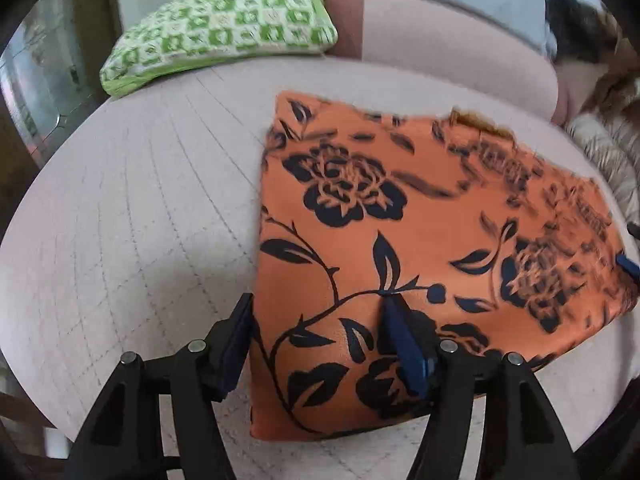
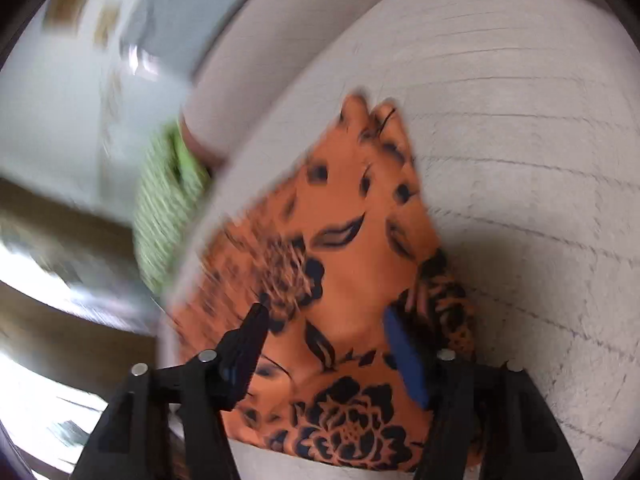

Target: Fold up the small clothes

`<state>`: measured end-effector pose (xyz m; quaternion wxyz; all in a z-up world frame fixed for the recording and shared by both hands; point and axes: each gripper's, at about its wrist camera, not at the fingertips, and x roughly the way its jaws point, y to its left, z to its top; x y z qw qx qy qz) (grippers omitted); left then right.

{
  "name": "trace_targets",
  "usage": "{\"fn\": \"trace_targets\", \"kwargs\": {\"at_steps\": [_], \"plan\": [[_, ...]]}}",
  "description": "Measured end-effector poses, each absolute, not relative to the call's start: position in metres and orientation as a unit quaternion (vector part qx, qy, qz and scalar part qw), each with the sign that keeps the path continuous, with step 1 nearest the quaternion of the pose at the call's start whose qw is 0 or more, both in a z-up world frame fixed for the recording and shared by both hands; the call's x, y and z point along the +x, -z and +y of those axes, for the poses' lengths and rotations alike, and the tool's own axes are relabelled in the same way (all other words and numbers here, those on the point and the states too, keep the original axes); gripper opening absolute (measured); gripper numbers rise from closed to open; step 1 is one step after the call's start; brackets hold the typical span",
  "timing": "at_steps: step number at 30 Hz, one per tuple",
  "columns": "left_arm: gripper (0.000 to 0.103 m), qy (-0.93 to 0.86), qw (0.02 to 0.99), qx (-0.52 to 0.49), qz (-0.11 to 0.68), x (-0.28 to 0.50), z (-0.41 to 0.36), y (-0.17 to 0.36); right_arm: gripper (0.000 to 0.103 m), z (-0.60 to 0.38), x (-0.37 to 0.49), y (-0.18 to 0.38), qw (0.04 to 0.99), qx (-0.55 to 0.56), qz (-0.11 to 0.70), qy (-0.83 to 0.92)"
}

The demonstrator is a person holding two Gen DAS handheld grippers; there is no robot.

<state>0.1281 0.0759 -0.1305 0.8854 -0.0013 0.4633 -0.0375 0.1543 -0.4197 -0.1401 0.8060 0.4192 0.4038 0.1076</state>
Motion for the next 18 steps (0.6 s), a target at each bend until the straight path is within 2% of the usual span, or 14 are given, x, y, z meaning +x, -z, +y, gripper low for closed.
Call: {"fn": "trace_targets", "kwargs": {"at_steps": [3, 6, 8, 9, 14, 16, 17, 18], "plan": [[0.068, 0.043, 0.896, -0.021, 0.442, 0.121, 0.081, 0.111, 0.069, -0.407, 0.127, 0.106, 0.830, 0.395, 0.361, -0.161], [0.068, 0.038, 0.889, -0.005, 0.455, 0.117, 0.081, 0.120, 0.082, -0.403, 0.108, 0.131, 0.813, 0.414, 0.375, -0.161], [0.069, 0.031, 0.869, -0.013, 0.494, 0.124, 0.087, 0.138, 0.078, -0.415, 0.105, 0.166, 0.801, 0.428, 0.398, -0.130], [0.069, 0.030, 0.875, -0.019, 0.483, 0.123, 0.089, 0.135, 0.076, -0.417, 0.101, 0.167, 0.810, 0.428, 0.379, -0.136], [0.069, 0.017, 0.887, -0.011, 0.462, 0.111, 0.081, 0.106, 0.078, -0.394, 0.081, 0.122, 0.841, 0.385, 0.329, -0.191], [0.069, 0.005, 0.885, -0.003, 0.466, 0.109, 0.076, 0.105, 0.083, -0.396, 0.084, 0.135, 0.835, 0.388, 0.350, -0.175], [0.069, 0.002, 0.883, -0.008, 0.470, 0.109, 0.075, 0.106, 0.083, -0.399, 0.088, 0.150, 0.828, 0.388, 0.374, -0.154], [0.069, -0.001, 0.878, -0.016, 0.479, 0.108, 0.075, 0.107, 0.079, -0.408, 0.087, 0.166, 0.819, 0.397, 0.390, -0.142]]}}
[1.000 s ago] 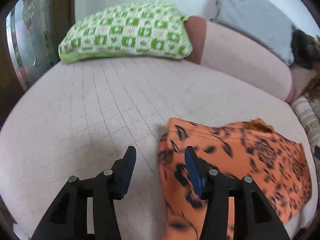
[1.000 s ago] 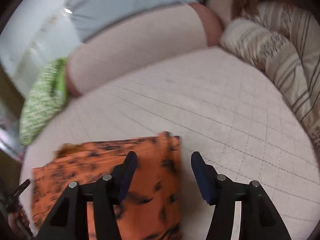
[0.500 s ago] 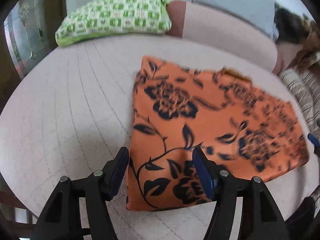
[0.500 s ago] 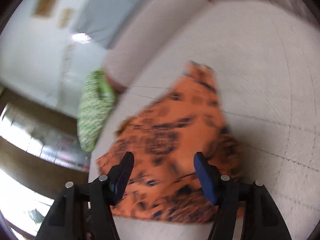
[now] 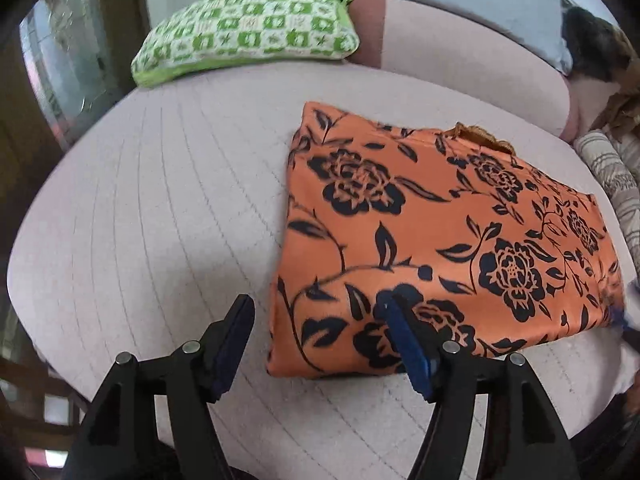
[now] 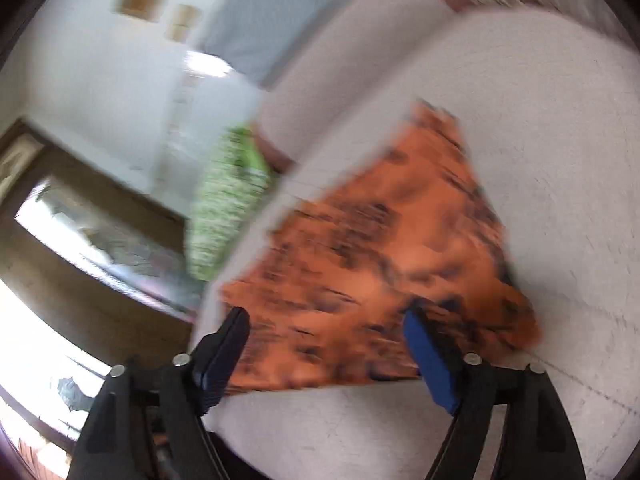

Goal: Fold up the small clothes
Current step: 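Smooth the folded blouse edges with both tools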

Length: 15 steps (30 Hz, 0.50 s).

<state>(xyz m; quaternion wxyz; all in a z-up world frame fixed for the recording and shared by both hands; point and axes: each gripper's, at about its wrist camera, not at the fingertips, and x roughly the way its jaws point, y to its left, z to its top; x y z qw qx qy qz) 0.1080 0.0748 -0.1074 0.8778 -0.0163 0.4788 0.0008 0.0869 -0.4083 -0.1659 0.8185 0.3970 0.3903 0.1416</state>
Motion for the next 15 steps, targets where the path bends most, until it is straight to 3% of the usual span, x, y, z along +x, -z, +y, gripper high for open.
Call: {"fn": "trace_targets", "kwargs": {"at_steps": [5, 8, 13, 15], "plan": [[0.069, -0.002, 0.878, -0.012, 0.478, 0.093, 0.073, 0.108, 0.082, -0.410, 0.063, 0.133, 0.843, 0.388, 0.326, -0.184], [0.069, 0.002, 0.877, -0.004, 0.481, 0.089, 0.067, 0.108, 0.083, -0.414, 0.071, 0.167, 0.825, 0.390, 0.385, -0.140], [0.069, 0.003, 0.881, -0.005, 0.472, 0.087, 0.064, 0.103, 0.082, -0.425, 0.050, 0.144, 0.842, 0.390, 0.331, -0.171], [0.069, 0.003, 0.881, -0.005, 0.474, 0.088, 0.064, 0.104, 0.083, -0.427, 0.054, 0.153, 0.830, 0.397, 0.356, -0.163]]}}
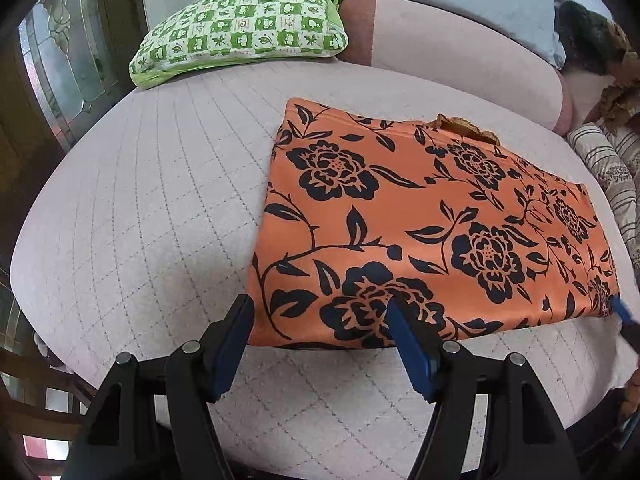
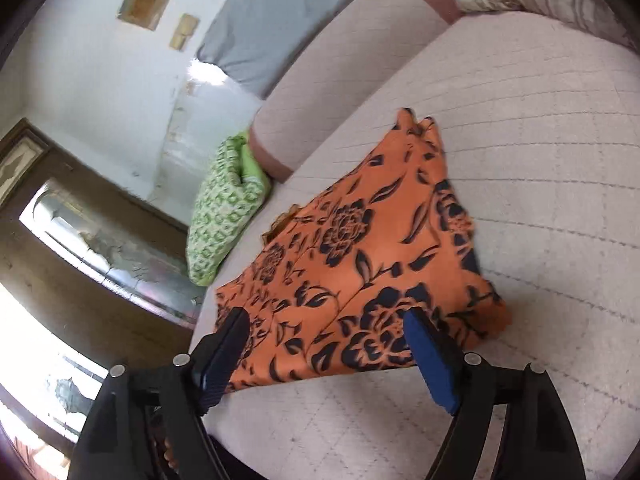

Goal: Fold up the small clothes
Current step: 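Smooth the folded blouse edges with both tools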

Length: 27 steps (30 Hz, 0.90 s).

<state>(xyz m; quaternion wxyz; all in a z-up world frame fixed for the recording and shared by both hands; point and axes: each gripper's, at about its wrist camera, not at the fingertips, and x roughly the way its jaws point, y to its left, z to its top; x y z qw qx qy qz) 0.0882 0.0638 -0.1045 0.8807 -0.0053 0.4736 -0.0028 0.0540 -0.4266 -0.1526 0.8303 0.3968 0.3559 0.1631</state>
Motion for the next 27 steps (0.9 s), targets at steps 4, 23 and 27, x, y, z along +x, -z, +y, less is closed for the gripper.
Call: {"fn": "trace_targets", "kwargs": {"at_steps": [4, 23, 27], "plan": [[0.069, 0.004, 0.879, -0.007, 0.476, 0.090, 0.064, 0.107, 0.083, -0.425, 0.056, 0.151, 0.821, 0.415, 0.361, -0.155], [0.070, -0.005, 0.877, 0.000, 0.480, 0.109, 0.068, 0.118, 0.084, -0.423, 0.190, 0.134, 0.805, 0.446, 0.355, -0.163], [0.070, -0.008, 0.875, 0.001, 0.484, 0.109, 0.062, 0.119, 0.090, -0.425, 0.204, 0.162, 0.792, 0.437, 0.407, -0.126]]}}
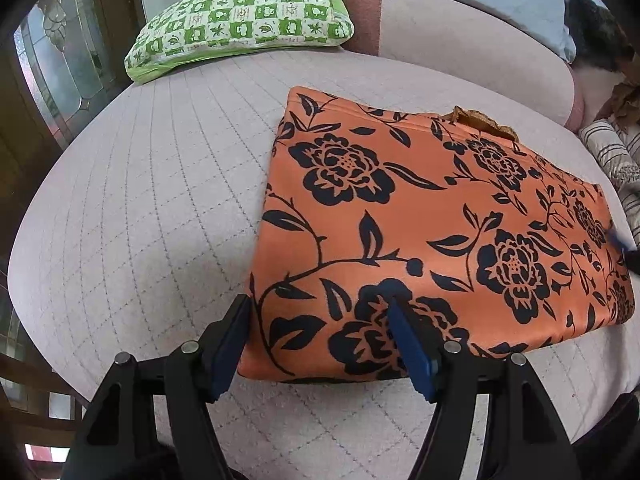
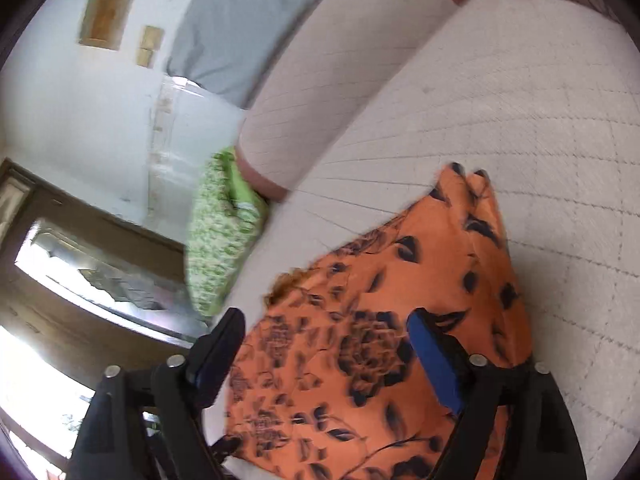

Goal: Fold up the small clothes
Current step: 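Smooth the folded blouse edges with both tools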

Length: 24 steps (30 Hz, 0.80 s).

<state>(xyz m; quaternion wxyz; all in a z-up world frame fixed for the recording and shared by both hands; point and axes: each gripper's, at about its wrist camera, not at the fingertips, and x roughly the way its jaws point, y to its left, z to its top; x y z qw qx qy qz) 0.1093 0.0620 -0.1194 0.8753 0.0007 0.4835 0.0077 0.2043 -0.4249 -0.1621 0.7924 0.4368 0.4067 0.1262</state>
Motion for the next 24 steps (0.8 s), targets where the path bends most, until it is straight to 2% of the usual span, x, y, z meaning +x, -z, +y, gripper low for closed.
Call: {"fn": "trace_targets", "kwargs": {"at_steps": [2, 7, 10, 14, 19, 23, 24], "plan": [[0.070, -0.002, 0.878, 0.000, 0.479, 0.106, 0.061, 0.115, 0.089, -0.435, 0.200, 0.170, 0.775, 0.488, 0.380, -0.129], [0.071, -0.001, 0.886, -0.002, 0.463, 0.100, 0.059, 0.103, 0.090, -0.444, 0.139, 0.122, 0.818, 0.455, 0.329, -0.125], [0.071, 0.008, 0.892, -0.002, 0.453, 0.099, 0.049, 0.100, 0.090, -0.454, 0.084, 0.130, 0.813, 0.455, 0.355, -0.076], [0.071, 0.026, 0.890, 0.014, 0.454, 0.099, 0.030, 0.103, 0.090, -0.452, 0.036, 0.167, 0.754, 0.541, 0.368, -0.063], [0.071, 0.043, 0.887, 0.017, 0.459, 0.090, 0.019, 0.101, 0.090, -0.436, 0.046, 0.191, 0.716, 0.599, 0.348, -0.079], [0.071, 0.034, 0.890, 0.007, 0.455, 0.083, 0.025, 0.096, 0.089, -0.442, 0.050, 0.198, 0.700, 0.641, 0.316, -0.019], [0.071, 0.031, 0.891, 0.007, 0.453, 0.081, 0.026, 0.095, 0.083, -0.442, 0.051, 0.196, 0.704, 0.638, 0.311, -0.006]]}}
